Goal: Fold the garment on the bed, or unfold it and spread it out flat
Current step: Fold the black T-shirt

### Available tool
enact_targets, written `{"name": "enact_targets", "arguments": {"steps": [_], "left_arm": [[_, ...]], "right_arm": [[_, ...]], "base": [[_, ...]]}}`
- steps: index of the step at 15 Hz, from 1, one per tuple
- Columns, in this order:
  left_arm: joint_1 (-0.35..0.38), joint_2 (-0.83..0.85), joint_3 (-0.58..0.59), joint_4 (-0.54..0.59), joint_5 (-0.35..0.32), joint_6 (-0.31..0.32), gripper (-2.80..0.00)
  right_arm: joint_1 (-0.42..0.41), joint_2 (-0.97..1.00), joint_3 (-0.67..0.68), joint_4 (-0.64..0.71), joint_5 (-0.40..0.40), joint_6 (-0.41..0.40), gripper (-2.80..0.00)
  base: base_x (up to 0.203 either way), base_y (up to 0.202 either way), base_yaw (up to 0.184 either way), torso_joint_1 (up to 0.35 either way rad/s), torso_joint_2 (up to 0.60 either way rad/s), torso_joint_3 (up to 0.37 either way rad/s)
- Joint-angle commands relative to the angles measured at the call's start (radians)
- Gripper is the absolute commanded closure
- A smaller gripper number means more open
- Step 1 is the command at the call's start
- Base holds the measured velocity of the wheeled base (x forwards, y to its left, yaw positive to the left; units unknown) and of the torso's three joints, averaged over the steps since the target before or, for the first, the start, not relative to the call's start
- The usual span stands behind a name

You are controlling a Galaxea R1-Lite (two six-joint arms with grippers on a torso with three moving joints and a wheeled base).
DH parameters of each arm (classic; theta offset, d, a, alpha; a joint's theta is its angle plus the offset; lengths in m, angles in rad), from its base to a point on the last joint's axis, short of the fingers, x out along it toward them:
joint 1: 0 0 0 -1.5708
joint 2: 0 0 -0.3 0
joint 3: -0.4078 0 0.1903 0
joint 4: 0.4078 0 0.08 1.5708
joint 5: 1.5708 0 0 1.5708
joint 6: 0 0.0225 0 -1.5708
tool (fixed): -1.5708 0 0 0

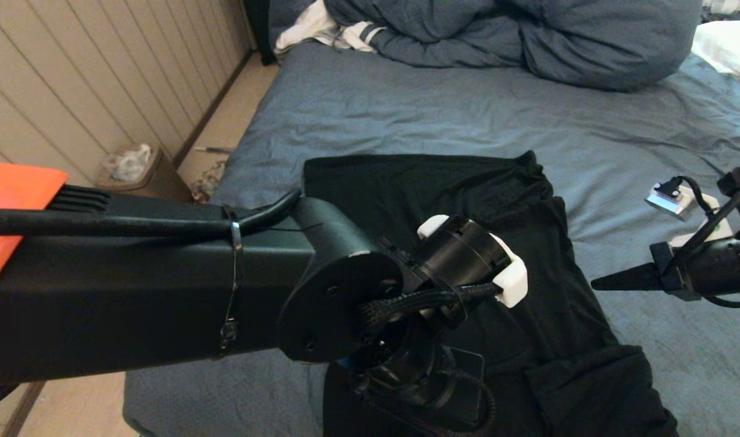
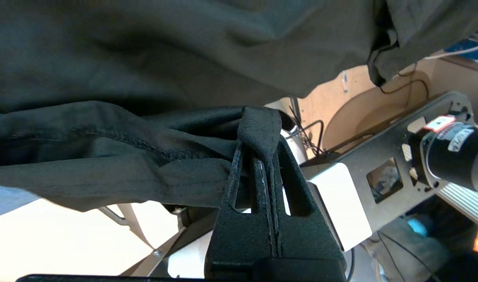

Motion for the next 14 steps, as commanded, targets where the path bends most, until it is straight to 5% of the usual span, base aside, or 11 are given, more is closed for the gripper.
{"name": "enact_targets", "arguments": {"steps": [1, 2, 3, 11, 14], "left_arm": [[0.000, 0.018, -0.029, 0.013, 0.016, -0.005, 0.00], [0.000, 0.033, -0.043, 0.016, 0.026, -0.006, 0.00], [0.000, 0.032, -0.044, 0.013, 0.028, -0.011, -2.80], [0.003, -0.043, -0.030, 0.016, 0.068, -0.021, -2.80], [0.006, -0.137, 0.138, 0.006, 0.077, -0.022, -2.80]], "right_arm": [[-0.006, 0.010, 0.010, -0.009, 0.005, -0.003, 0.00], [-0.006, 0.010, 0.012, -0.009, 0.005, -0.003, 0.00], [-0.008, 0.010, 0.012, -0.009, 0.005, -0.003, 0.00], [-0.006, 0.018, 0.011, -0.011, 0.005, -0.005, 0.00], [-0.001, 0.020, 0.009, -0.011, 0.007, -0.005, 0.00]], "base": [[0.000, 0.000, 0.000, 0.000, 0.00, 0.000], [0.000, 0.000, 0.000, 0.000, 0.00, 0.000], [0.000, 0.000, 0.000, 0.000, 0.00, 0.000], [0.000, 0.000, 0.000, 0.000, 0.00, 0.000], [0.000, 0.000, 0.000, 0.000, 0.00, 0.000]]}}
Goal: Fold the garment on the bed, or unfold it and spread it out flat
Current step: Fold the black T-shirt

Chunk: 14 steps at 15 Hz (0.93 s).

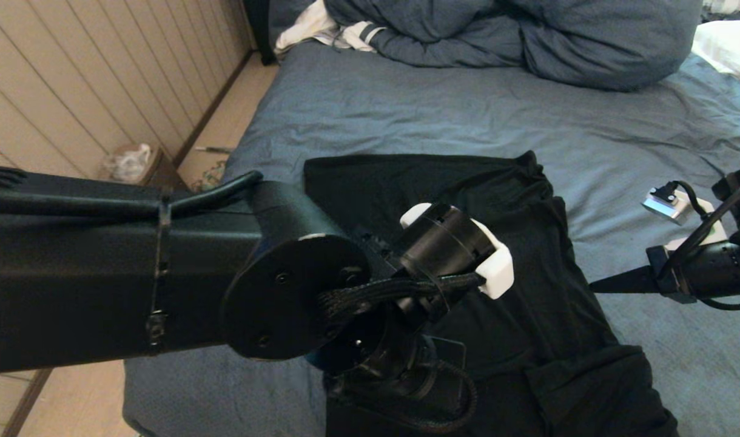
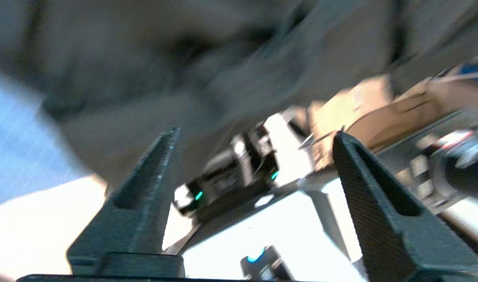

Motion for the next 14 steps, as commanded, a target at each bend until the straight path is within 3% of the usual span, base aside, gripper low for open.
{"name": "enact_targets", "arguments": {"steps": [1, 5, 8, 14], "left_arm": [[0.002, -0.091, 0.142, -0.002, 0.005, -0.004, -2.80], [0.032, -0.123, 0.338, -0.139, 0.025, 0.013, -2.80], [0.028, -0.099, 0.334, -0.143, 0.024, 0.014, -2.80], [-0.057, -0.063, 0.326, -0.137, 0.012, 0.014, -2.80]], "right_arm": [[0.003, 0.002, 0.000, 0.003, 0.004, -0.002, 0.00], [-0.004, 0.001, 0.004, 0.003, 0.028, -0.002, 0.00], [-0.004, 0.014, 0.003, -0.002, 0.029, -0.002, 0.00], [-0.018, 0.032, 0.021, -0.059, 0.033, -0.002, 0.00]], "base": [[0.000, 0.000, 0.000, 0.000, 0.00, 0.000], [0.000, 0.000, 0.000, 0.000, 0.00, 0.000], [0.000, 0.000, 0.000, 0.000, 0.00, 0.000], [0.000, 0.000, 0.000, 0.000, 0.00, 0.000]]}}
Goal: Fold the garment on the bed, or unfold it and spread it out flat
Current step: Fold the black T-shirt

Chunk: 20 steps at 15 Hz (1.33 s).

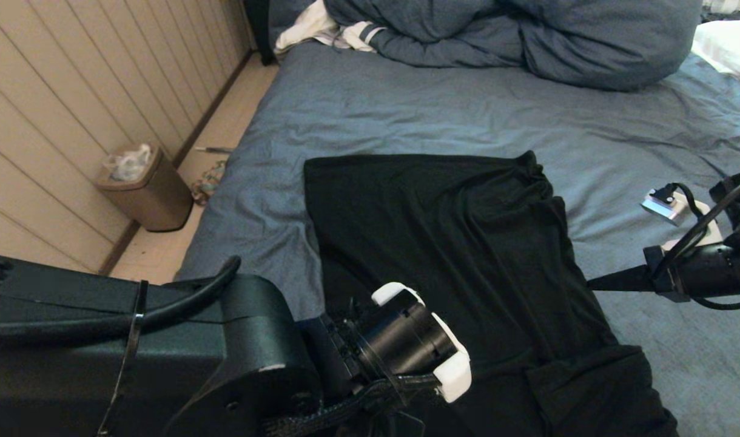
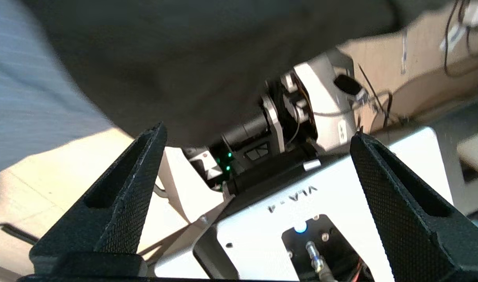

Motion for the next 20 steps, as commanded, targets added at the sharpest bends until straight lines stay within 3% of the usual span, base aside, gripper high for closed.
{"name": "enact_targets", "arguments": {"steps": [1, 2, 3, 9, 13, 20], "left_arm": [[-0.031, 0.022, -0.002, 0.004, -0.016, -0.004, -2.80], [-0.045, 0.027, -0.004, 0.004, -0.035, -0.004, -2.80], [-0.056, 0.036, -0.007, 0.004, -0.038, -0.003, 0.00], [-0.056, 0.076, -0.069, -0.008, -0.026, -0.005, 0.00], [0.058, 0.087, -0.094, -0.013, 0.002, -0.004, 0.00], [0.069, 0.085, -0.194, 0.004, 0.009, -0.001, 0.00]], "right_arm": [[-0.001, 0.007, 0.000, 0.002, 0.005, -0.002, 0.00], [-0.001, 0.007, 0.000, 0.002, 0.005, -0.002, 0.00], [-0.002, 0.009, 0.000, 0.002, 0.003, -0.002, 0.00], [-0.007, 0.012, 0.002, 0.002, 0.004, -0.002, 0.00], [-0.009, 0.012, 0.002, 0.002, 0.005, -0.002, 0.00], [-0.009, 0.012, 0.003, 0.002, 0.005, -0.002, 0.00]], "base": [[0.000, 0.000, 0.000, 0.000, 0.00, 0.000], [0.000, 0.000, 0.000, 0.000, 0.00, 0.000], [0.000, 0.000, 0.000, 0.000, 0.00, 0.000], [0.000, 0.000, 0.000, 0.000, 0.00, 0.000], [0.000, 0.000, 0.000, 0.000, 0.00, 0.000], [0.000, 0.000, 0.000, 0.000, 0.00, 0.000]]}}
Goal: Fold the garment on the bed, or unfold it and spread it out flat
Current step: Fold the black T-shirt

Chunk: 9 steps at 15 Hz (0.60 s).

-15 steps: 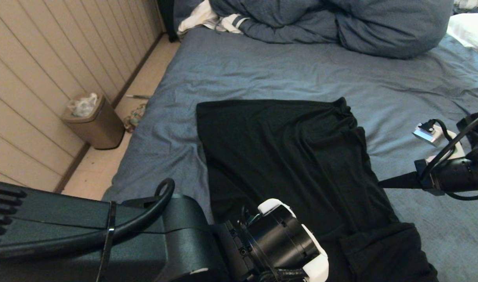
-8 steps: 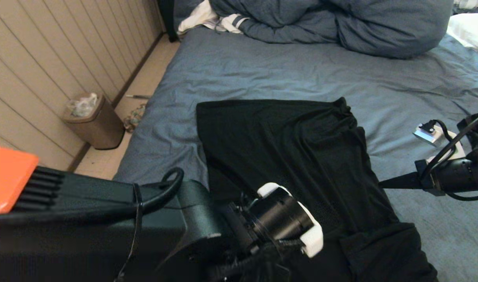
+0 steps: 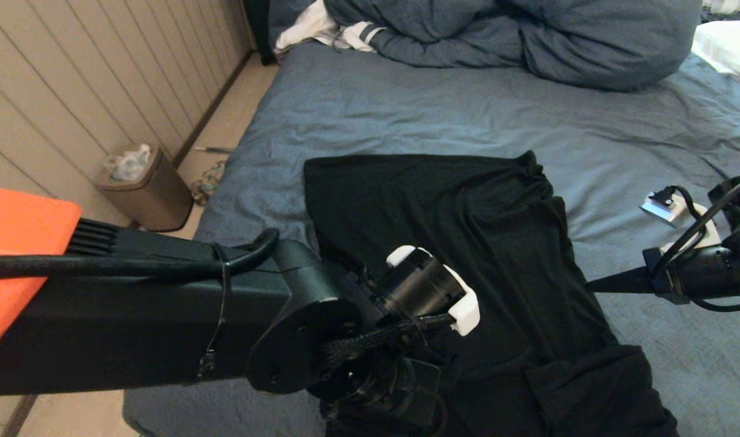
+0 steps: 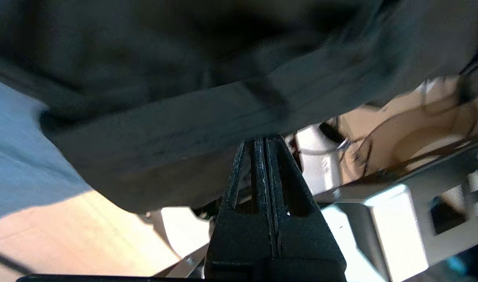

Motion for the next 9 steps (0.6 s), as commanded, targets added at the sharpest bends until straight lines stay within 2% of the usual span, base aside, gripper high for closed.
{"name": "enact_targets", "arguments": {"steps": [1, 3, 6, 9], "left_arm": [[0.003, -0.043, -0.032, 0.022, 0.001, 0.005, 0.00], [0.035, -0.111, -0.001, 0.050, 0.003, 0.029, 0.00], [0.093, -0.184, 0.125, 0.052, 0.007, 0.042, 0.00], [0.250, -0.204, 0.099, 0.005, 0.012, 0.105, 0.00]], "right_arm": [[0.000, 0.000, 0.003, 0.003, 0.004, -0.002, 0.00], [0.003, -0.003, 0.008, 0.004, 0.005, -0.002, 0.00], [0.008, -0.008, 0.013, 0.003, 0.002, -0.002, 0.00], [0.007, 0.012, -0.056, 0.008, 0.000, 0.026, 0.00]], "base": [[0.000, 0.000, 0.000, 0.000, 0.00, 0.000], [0.000, 0.000, 0.000, 0.000, 0.00, 0.000], [0.000, 0.000, 0.000, 0.000, 0.00, 0.000], [0.000, 0.000, 0.000, 0.000, 0.00, 0.000]]}}
